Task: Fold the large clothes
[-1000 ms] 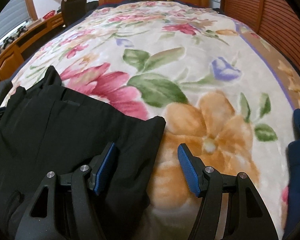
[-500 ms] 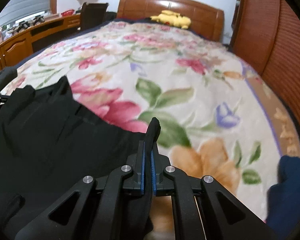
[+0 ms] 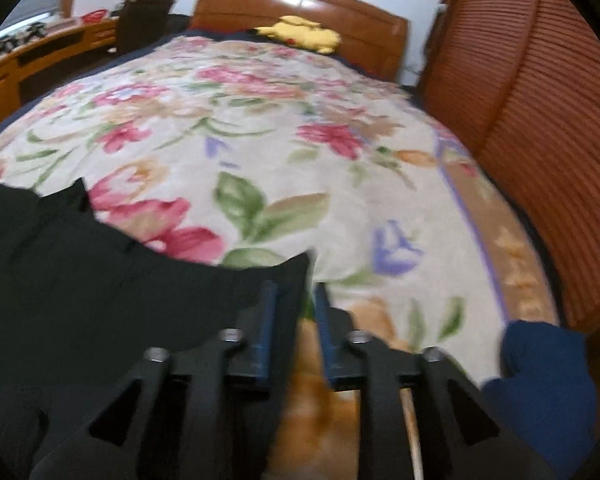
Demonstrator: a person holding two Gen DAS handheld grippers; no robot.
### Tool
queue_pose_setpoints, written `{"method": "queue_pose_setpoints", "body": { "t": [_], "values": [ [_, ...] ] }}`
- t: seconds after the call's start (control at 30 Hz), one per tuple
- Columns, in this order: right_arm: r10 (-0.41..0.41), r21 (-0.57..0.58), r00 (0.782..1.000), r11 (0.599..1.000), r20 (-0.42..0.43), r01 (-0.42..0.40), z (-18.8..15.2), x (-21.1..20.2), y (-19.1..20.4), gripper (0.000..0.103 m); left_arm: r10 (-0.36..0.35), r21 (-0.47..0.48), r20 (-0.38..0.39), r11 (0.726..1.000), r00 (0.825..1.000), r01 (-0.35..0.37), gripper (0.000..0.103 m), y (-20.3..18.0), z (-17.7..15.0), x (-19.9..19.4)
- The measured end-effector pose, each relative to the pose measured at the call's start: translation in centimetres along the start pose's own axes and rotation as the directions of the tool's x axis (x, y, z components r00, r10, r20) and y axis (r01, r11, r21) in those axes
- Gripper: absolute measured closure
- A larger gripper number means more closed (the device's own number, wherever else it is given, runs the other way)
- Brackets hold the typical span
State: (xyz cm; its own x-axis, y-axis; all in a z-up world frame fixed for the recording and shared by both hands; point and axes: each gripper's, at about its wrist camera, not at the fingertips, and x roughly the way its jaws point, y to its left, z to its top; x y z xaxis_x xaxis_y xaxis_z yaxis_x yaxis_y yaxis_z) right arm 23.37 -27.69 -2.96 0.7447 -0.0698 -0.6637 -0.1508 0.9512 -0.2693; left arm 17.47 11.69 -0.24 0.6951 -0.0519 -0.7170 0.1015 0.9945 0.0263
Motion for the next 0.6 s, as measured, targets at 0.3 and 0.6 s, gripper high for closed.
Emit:
{"method": "queue_pose_setpoints", "body": {
  "t": [0.3, 0.6],
  "values": [
    [0.07, 0.026, 0.994, 0.997, 0.089, -0.073, -2.7, -7.5, 0.8, 0.036, -0.062, -0.015, 0.072, 0.998, 0.996, 0.063, 0.082, -1.3, -3.0, -6.1],
    [0.267, -0.048, 0.959, 0.964, 0.096, -0.263, -7.6, -12.1, 9.9, 0.036, -0.093, 0.015, 0.094, 0.996, 0.991, 0.092, 0.068, -3.3, -8.7, -10.1]
  ]
}}
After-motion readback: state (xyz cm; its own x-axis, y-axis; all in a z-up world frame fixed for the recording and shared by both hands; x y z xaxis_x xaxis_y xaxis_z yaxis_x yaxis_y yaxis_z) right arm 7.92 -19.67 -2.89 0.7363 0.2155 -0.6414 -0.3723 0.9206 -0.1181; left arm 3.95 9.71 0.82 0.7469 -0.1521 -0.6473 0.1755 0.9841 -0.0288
